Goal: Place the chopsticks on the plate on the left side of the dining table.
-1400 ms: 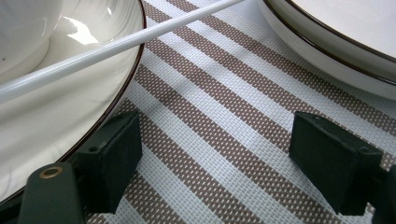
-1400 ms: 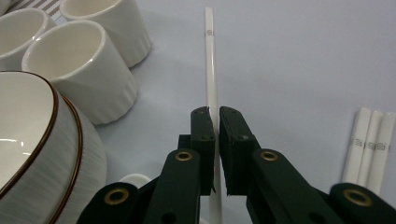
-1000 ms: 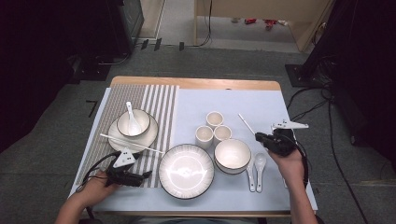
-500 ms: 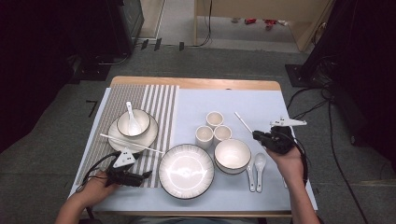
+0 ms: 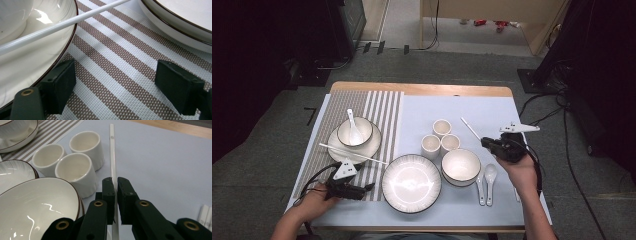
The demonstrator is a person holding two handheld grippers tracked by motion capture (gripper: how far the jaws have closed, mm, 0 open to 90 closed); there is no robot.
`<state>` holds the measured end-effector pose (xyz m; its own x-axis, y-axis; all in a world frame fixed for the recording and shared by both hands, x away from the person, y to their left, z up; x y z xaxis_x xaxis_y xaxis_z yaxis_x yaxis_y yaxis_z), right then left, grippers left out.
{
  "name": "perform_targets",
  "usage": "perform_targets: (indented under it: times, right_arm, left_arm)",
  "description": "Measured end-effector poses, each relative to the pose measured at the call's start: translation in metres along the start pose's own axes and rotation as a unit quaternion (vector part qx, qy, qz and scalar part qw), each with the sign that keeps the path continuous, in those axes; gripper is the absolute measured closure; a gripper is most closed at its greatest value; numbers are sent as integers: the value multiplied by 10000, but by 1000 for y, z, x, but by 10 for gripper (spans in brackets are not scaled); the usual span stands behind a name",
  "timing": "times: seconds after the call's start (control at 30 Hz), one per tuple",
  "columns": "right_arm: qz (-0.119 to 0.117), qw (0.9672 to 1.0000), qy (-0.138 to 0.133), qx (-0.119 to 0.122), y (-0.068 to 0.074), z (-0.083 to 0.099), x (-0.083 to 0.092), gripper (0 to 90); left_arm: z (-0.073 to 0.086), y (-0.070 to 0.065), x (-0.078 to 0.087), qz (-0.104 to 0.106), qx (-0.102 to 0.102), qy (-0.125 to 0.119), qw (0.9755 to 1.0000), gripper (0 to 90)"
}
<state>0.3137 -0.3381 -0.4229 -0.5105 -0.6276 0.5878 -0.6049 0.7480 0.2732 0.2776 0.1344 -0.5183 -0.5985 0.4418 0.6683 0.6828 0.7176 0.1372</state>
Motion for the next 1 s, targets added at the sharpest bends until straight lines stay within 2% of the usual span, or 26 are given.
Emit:
perform_targets:
  times: [1.0]
  right_arm:
    - [-341, 9992, 24, 204, 17, -23, -7, 852]
  left_arm:
    - [0, 0, 0, -2, -3, -2, 10000, 175]
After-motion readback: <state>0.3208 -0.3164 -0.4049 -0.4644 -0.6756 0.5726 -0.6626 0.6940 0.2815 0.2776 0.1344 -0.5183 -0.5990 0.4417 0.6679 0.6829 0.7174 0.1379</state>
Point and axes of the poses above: each handheld gripper's, and its own axes: x roughly backward along the jaws, z roughly out of its underside, y roughly to its left, the point moved 3 cm from there along -x, roughly forward along the jaws, and after that the axes turned 12 degrees about -z, right-handed, at the moved point
